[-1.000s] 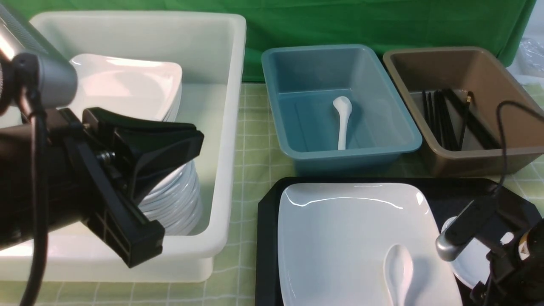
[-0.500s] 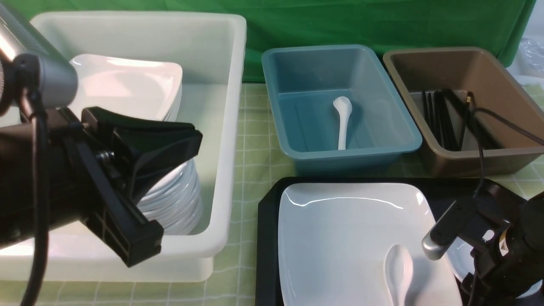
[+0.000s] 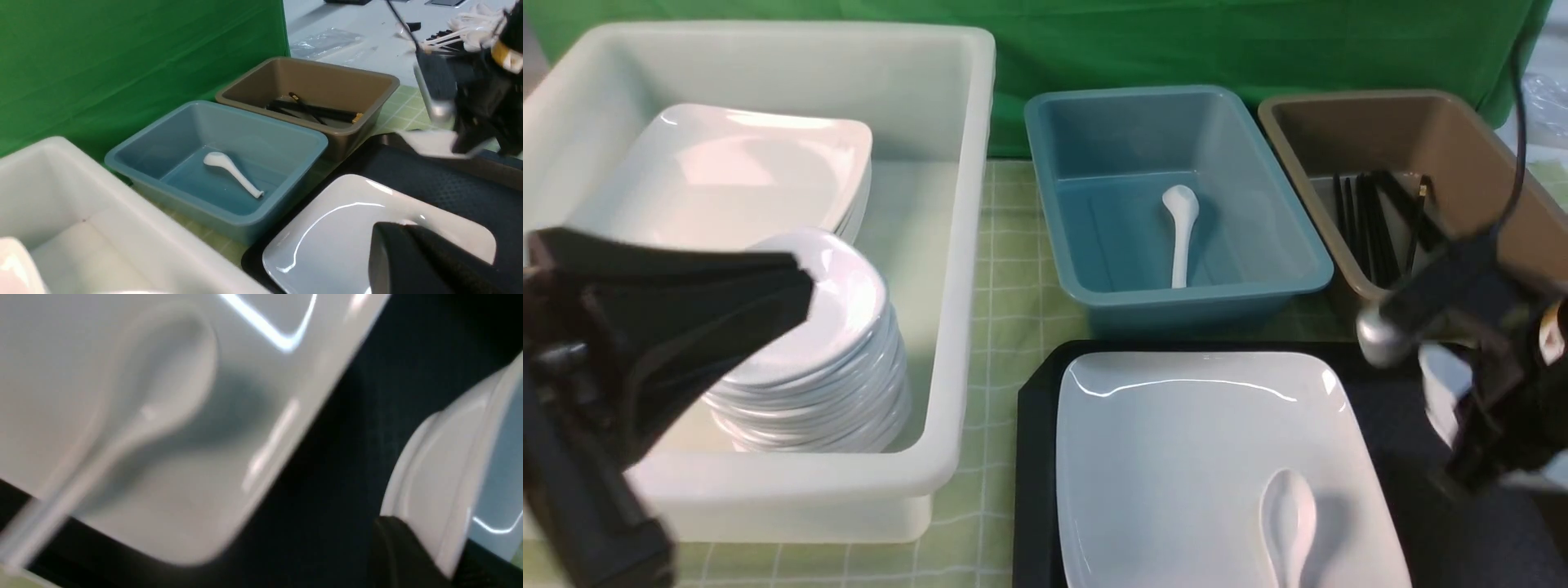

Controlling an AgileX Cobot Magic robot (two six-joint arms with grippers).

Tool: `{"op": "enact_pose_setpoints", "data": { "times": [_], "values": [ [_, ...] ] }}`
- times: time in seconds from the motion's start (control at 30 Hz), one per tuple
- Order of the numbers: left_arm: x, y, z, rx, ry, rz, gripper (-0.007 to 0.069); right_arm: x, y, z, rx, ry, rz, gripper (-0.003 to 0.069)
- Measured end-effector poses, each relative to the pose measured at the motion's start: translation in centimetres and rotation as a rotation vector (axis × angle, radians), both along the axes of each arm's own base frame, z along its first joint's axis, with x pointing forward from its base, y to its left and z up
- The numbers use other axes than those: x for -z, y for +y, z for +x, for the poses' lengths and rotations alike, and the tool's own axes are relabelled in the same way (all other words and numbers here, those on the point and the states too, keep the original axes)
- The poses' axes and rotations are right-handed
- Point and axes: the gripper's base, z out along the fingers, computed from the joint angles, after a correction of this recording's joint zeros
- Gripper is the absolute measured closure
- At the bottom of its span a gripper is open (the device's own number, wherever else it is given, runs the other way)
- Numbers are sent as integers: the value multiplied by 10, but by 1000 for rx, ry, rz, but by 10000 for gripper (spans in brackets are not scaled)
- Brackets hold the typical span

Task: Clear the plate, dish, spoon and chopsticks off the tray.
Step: Use the right arm to put the small plate into the large storage box on the left

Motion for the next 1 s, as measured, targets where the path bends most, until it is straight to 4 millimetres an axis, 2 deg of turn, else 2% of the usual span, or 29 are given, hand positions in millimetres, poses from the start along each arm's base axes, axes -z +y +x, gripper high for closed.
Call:
{"op": "enact_pose_setpoints", "data": {
  "times": [0.1,0.17,0.23,0.27,0.33,0.37,0.4,0.43,0.47,0.5,0.53,0.63,0.73,0.87,1.0],
  "values": [
    [-2,21,-17,-83,-1,-9,613,-48,48,-10,-164,-129,153,598],
    [-3,36,-26,-152,-14,-24,613,-70,79,-18,-276,-196,225,598],
    [-2,55,-38,-250,-28,-46,613,-90,125,-27,-422,-266,306,598],
    [-1,64,-43,-301,-31,-49,613,-92,151,-31,-497,-285,328,598],
    [0,72,-49,-338,-30,-63,613,-94,172,-32,-552,-302,343,598],
    [3,83,-58,-378,-21,-80,613,-91,204,-32,-623,-317,353,598],
    [3,84,-59,-382,-21,-81,613,-89,212,-32,-639,-322,352,598],
    [6,91,-67,-398,-11,-101,613,-82,244,-27,-692,-343,344,598],
    [7,93,-69,-403,-5,-102,613,-73,256,-23,-709,-339,323,598],
    [7,93,-69,-402,-5,-106,613,-76,256,-23,-710,-349,326,598],
    [9,94,-71,-402,6,-107,613,-60,277,-13,-727,-347,295,598],
    [11,92,-73,-379,32,-114,613,-35,306,7,-739,-364,241,589],
    [11,89,-74,-335,41,-105,613,-20,320,16,-742,-365,221,543],
    [12,85,-76,-285,35,-79,613,-14,325,17,-748,-360,208,341],
    [12,84,-76,-277,36,-68,613,-25,318,7,-747,-320,168,162]
  ]
}}
